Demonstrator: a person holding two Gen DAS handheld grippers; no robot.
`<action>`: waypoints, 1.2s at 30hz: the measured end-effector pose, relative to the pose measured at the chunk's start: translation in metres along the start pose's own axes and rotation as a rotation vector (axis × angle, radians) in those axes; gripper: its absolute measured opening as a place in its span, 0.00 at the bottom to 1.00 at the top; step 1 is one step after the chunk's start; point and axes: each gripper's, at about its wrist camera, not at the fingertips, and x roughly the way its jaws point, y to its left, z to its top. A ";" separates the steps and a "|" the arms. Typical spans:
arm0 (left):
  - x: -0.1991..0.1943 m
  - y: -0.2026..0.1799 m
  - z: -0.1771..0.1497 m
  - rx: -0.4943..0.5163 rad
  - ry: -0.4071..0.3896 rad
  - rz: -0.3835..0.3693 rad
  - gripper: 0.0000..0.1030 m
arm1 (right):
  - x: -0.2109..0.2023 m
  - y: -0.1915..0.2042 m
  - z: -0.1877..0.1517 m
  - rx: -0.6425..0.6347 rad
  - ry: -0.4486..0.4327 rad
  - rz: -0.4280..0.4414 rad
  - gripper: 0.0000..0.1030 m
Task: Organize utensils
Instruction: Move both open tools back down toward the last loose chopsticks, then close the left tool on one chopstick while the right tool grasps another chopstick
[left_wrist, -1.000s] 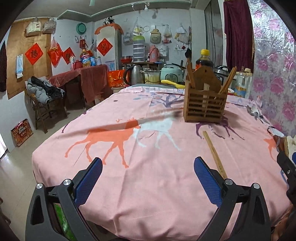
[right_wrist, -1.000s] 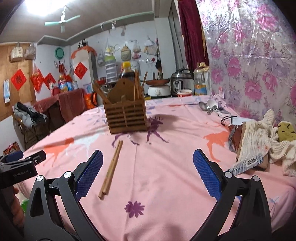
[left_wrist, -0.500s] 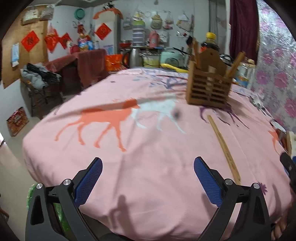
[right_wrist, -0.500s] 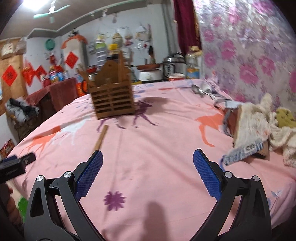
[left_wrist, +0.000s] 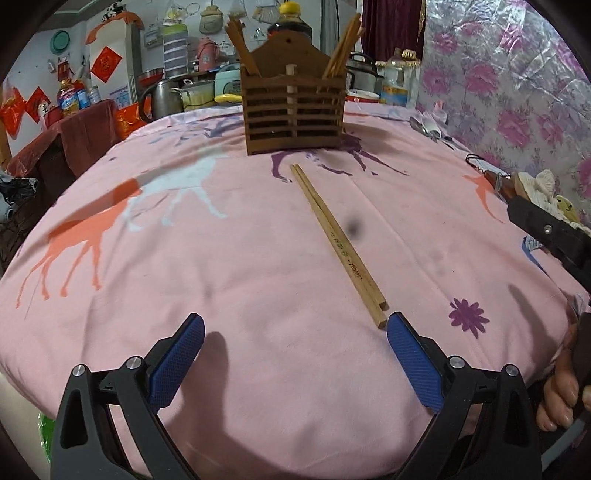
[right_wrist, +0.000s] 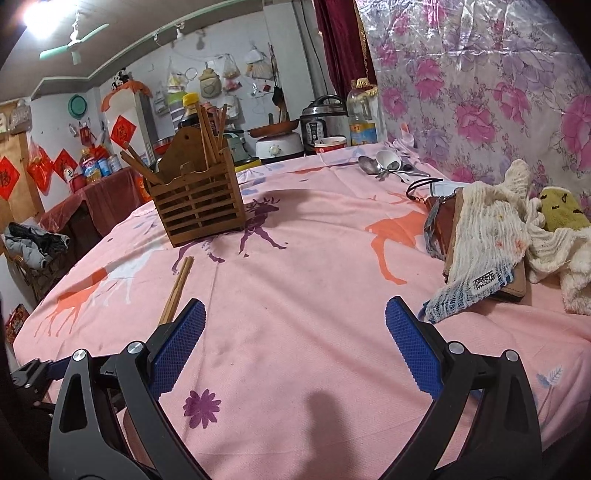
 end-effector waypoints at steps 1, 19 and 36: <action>0.002 0.000 0.001 0.001 0.005 0.002 0.94 | 0.000 0.000 0.000 0.001 0.001 0.000 0.92; -0.006 0.093 0.010 -0.212 -0.051 0.194 0.94 | 0.001 0.005 -0.003 -0.014 0.006 0.006 0.92; 0.002 0.076 0.005 -0.142 -0.032 0.188 0.11 | -0.004 0.022 -0.007 -0.081 -0.009 0.066 0.91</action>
